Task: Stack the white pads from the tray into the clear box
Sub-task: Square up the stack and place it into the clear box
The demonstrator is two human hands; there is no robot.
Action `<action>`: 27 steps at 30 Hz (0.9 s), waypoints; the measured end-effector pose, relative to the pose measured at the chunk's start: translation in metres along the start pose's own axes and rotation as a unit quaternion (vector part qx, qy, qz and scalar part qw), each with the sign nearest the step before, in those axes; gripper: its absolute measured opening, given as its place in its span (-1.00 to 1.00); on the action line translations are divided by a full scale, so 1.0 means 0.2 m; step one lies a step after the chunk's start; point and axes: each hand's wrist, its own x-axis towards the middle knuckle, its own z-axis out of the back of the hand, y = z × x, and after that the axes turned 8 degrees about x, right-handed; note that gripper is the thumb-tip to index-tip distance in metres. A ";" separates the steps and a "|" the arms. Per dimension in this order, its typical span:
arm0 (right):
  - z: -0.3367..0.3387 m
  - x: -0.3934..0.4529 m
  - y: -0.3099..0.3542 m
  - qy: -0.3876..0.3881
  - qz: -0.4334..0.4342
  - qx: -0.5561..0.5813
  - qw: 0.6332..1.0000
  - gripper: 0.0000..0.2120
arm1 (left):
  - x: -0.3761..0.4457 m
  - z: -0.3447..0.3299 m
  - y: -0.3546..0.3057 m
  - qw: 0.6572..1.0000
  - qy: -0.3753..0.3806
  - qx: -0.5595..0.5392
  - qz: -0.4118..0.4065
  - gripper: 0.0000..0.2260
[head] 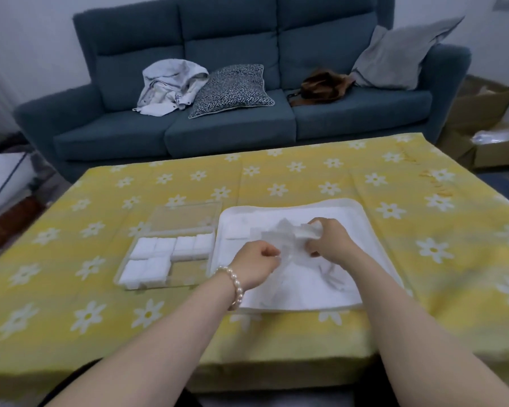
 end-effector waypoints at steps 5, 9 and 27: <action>-0.02 -0.06 0.01 -0.002 0.002 0.140 0.990 -0.81 | 0.05 -0.05 -0.11 0.957 0.036 -0.269 0.102 -0.92; -0.03 -0.10 0.03 0.001 0.015 0.248 0.969 -0.80 | 0.11 -0.11 -0.10 0.879 0.084 -0.438 0.171 -0.72; 0.04 -0.02 0.05 0.017 0.001 0.214 0.977 -0.88 | 0.26 -0.16 0.01 0.690 0.194 -0.682 0.142 -0.72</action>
